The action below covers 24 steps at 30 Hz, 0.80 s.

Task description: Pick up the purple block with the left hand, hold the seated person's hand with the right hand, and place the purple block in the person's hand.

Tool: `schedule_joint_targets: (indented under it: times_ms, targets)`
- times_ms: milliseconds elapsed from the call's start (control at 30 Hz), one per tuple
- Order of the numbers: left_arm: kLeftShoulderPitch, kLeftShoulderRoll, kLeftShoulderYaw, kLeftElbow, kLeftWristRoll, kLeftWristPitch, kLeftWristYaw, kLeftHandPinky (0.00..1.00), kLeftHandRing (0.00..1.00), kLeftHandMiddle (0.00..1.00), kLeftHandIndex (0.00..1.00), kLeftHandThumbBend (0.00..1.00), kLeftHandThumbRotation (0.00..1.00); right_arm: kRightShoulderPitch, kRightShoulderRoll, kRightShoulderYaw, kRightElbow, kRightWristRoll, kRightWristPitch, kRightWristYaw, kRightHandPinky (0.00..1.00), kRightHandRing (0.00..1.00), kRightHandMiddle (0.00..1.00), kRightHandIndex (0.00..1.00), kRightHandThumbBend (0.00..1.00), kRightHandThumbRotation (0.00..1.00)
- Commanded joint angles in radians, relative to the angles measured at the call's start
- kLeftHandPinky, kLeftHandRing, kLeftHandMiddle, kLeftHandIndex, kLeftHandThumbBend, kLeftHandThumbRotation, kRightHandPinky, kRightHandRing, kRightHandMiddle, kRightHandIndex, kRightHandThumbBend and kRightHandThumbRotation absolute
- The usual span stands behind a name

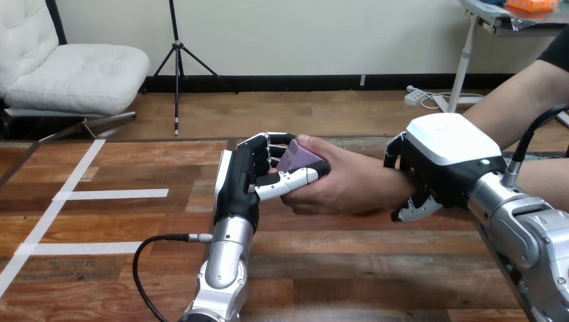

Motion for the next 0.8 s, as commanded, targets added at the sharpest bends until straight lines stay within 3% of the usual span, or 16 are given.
schedule_joint_targets:
  times_ms: [0, 767]
  targets:
    - [-0.068, -0.016, -0.028, -0.049, 0.025, -0.002, -0.008, 0.33, 0.39, 0.46, 0.48, 0.78, 0.00, -0.086, 0.012, 0.000, 0.009, -0.011, 0.003, -0.023, 0.35, 0.42, 0.49, 0.52, 0.71, 0.00]
    - [-0.069, -0.018, -0.017, -0.045, 0.009, -0.001, -0.029, 0.34, 0.40, 0.47, 0.48, 0.75, 0.00, -0.079, 0.002, 0.001, 0.031, -0.019, -0.016, -0.048, 0.39, 0.46, 0.52, 0.55, 0.71, 0.00]
